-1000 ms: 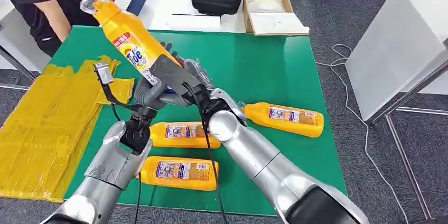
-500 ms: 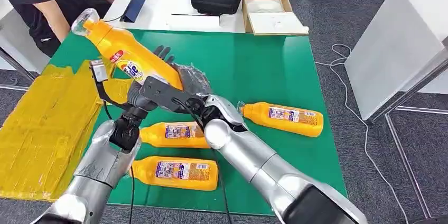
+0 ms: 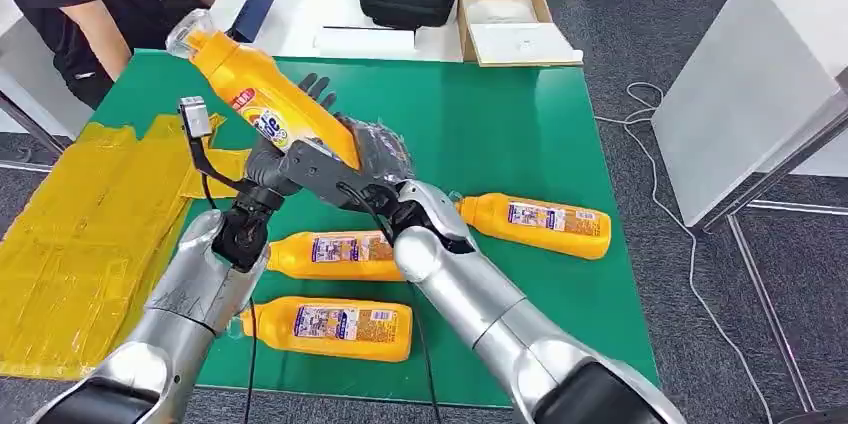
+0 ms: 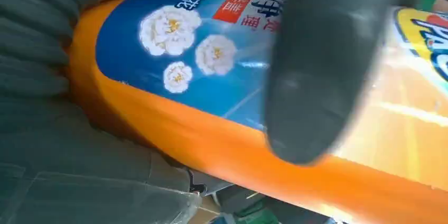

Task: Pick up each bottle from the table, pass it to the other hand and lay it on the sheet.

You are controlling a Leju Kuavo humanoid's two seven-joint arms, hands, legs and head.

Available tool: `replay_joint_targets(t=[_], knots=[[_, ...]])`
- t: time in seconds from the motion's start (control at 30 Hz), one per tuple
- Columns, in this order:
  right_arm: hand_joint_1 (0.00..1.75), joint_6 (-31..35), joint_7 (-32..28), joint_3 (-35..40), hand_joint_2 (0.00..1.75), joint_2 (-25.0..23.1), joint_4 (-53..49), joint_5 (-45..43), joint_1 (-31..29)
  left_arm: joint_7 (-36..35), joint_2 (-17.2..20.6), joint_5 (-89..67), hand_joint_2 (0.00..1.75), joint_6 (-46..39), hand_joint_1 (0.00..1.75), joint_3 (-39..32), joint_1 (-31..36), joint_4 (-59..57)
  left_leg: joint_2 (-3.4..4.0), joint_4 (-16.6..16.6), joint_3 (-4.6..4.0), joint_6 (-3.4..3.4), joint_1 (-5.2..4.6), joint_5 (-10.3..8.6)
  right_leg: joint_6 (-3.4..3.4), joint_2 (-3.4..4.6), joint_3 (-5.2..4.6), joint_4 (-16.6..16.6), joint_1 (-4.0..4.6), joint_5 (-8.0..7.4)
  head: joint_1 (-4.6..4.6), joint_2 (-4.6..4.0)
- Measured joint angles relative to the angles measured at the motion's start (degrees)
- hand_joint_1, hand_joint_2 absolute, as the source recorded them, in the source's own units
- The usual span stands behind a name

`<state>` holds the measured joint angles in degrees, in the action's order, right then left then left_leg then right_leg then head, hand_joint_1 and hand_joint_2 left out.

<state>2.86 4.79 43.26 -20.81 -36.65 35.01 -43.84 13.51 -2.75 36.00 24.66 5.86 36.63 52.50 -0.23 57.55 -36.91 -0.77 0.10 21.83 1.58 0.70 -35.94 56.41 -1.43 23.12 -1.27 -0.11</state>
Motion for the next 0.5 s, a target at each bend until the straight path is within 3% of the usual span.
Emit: replay_joint_targets(t=[0.23,0.27,0.3,0.33,0.5], knots=[[1.75,-0.1,0.2,-1.7,1.75,0.0,0.0,0.9,1.8,0.0,-0.2,0.1,1.75,1.1,0.0,-0.9,1.4,-1.9,0.0,0.0,0.0,0.0,0.0,0.0,0.0,0.0,0.01,0.0,0.0,0.0,0.02,0.0],[1.71,-0.1,0.2,-1.9,1.75,0.0,0.0,1.2,2.0,0.0,-0.2,0.2,1.75,1.3,0.1,-1.0,1.5,-1.9,0.01,0.0,0.0,0.0,0.0,0.0,0.0,0.01,0.0,0.0,0.0,0.0,-0.02,0.0],[1.75,-0.1,0.2,-2.0,1.75,0.0,0.0,1.5,2.2,-0.1,-0.2,0.5,1.75,1.7,1.64,-1.1,1.6,-2.1,0.01,0.0,0.01,0.0,0.0,0.0,0.0,0.01,0.01,0.0,0.0,0.0,0.07,0.0],[1.75,-0.1,0.1,-2.2,1.75,0.0,0.0,1.9,2.4,-0.1,-0.2,0.7,1.75,2.1,1.75,-1.2,1.6,-2.4,0.0,0.0,0.0,0.0,0.0,0.0,0.0,0.01,0.01,0.0,0.0,0.0,-0.02,0.0],[1.75,-0.1,-0.8,-4.1,1.75,0.0,-0.7,5.2,5.0,-0.8,0.0,2.7,1.75,5.3,1.75,-1.8,1.7,-2.6,0.0,0.0,-0.01,0.0,0.0,0.0,0.0,0.01,0.0,0.0,0.0,0.0,0.0,0.0]])
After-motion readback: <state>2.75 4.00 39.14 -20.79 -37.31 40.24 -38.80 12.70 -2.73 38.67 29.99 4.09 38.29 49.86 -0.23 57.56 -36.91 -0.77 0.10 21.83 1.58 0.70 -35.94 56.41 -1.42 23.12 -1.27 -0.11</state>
